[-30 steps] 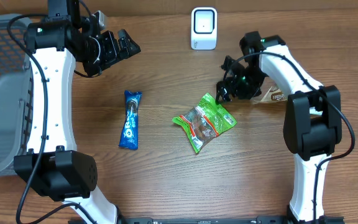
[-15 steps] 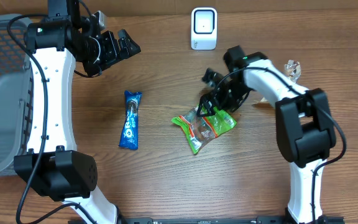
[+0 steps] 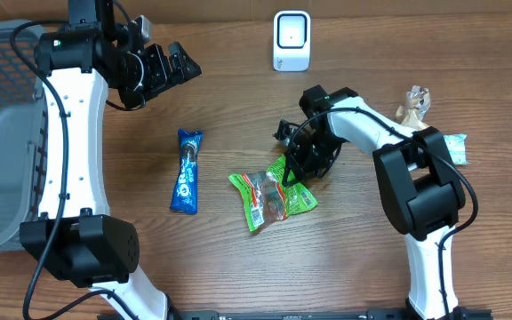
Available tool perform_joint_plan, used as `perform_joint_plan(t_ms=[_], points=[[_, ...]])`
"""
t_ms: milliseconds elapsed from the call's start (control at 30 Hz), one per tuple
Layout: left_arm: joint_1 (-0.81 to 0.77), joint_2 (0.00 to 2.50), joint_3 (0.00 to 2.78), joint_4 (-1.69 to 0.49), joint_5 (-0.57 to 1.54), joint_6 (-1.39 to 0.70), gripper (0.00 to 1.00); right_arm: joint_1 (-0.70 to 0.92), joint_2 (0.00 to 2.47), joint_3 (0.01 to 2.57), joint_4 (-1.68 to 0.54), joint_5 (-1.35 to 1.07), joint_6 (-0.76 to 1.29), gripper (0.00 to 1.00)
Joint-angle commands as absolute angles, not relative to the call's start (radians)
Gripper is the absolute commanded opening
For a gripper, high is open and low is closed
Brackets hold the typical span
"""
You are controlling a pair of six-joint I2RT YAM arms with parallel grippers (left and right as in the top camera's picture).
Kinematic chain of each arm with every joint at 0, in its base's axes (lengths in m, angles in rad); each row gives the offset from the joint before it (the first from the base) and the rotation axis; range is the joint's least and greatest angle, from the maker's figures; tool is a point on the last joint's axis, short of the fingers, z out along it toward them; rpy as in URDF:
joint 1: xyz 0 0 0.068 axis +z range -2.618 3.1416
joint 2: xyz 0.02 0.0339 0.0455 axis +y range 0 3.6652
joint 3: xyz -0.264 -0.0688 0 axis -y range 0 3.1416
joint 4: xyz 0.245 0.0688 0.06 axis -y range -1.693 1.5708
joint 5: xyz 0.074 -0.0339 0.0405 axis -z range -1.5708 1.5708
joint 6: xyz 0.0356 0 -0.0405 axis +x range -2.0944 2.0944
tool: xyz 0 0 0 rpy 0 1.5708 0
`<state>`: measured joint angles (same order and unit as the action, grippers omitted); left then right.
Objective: Scan the item barcode
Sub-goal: 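Lift the green Haribo bag and carry it up to the scanner, then hold the Haribo bag barcode in front of the scanner window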
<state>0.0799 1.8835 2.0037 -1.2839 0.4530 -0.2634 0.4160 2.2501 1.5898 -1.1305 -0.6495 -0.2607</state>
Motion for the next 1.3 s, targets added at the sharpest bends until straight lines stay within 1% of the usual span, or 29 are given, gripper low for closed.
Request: perform_joint_plan(t_ms=[0,33,133,167,300,400,500,533,600,733,800,900,1000,1067,1100,1167,1200,1267], points=[[0.073,1.885,2.027,-1.283,0.46,-0.277,1.0,0.374,2.199,1.674,-1.127,-0.633,-0.175,0.04],[0.073,1.885,2.027,-1.283,0.46,-0.277,1.0,0.358,2.144,1.704,-1.105,-0.536,-0.092,0.04],[0.073,1.885,2.027,-1.283,0.46,-0.277,1.0,0.358,2.059,1.719,-1.06,-0.382,-0.002,0.04],[0.073,1.885,2.027,-1.283,0.46,-0.277,1.0,0.368,1.994,1.719,-1.024,-0.285,0.043,0.04],[0.073,1.885,2.027,-1.283,0.46,-0.277,1.0,0.393,1.915,1.719,-0.987,-0.162,0.083,0.04],[0.073,1.885,2.027,-1.283,0.46,-0.277,1.0,0.385,1.879,1.719,-0.979,-0.282,0.083,0.04],[0.073,1.885,2.027,-1.283,0.46,-0.277,1.0,0.344,1.862,1.719,-0.974,-0.484,0.037,0.04],[0.073,1.885,2.027,-1.283,0.46,-0.277,1.0,0.319,1.857,1.72,-0.977,-0.615,-0.017,0.04],[0.073,1.885,2.027,-1.283,0.46,-0.277,1.0,0.278,1.855,1.721,-0.981,-0.778,-0.056,0.04],[0.073,1.885,2.027,-1.283,0.46,-0.277,1.0,0.164,1.855,1.722,-0.973,-1.067,-0.061,0.04],[0.073,1.885,2.027,-1.283,0.46,-0.277,1.0,0.118,1.855,1.722,-0.97,-1.148,-0.061,0.04],[0.073,1.885,2.027,-1.283,0.46,-0.277,1.0,0.075,1.855,1.722,-0.965,-1.188,-0.061,0.04],[0.073,1.885,2.027,-1.283,0.46,-0.277,1.0,0.065,1.855,1.722,-0.931,-1.232,-0.06,0.04],[0.073,1.885,2.027,-1.283,0.46,-0.277,1.0,0.068,1.855,1.724,-0.889,-1.2,-0.029,0.04],[0.073,1.885,2.027,-1.283,0.46,-0.277,1.0,0.073,1.855,1.724,-0.862,-1.145,0.007,0.04],[0.073,1.885,2.027,-1.283,0.46,-0.277,0.99,0.097,1.854,1.733,-0.815,-0.91,0.09,0.04],[0.073,1.885,2.027,-1.283,0.46,-0.277,1.0,0.127,1.854,1.747,-0.799,-0.708,0.115,0.04],[0.073,1.885,2.027,-1.283,0.46,-0.277,1.0,0.167,1.854,1.757,-0.778,-0.496,0.135,0.04]])
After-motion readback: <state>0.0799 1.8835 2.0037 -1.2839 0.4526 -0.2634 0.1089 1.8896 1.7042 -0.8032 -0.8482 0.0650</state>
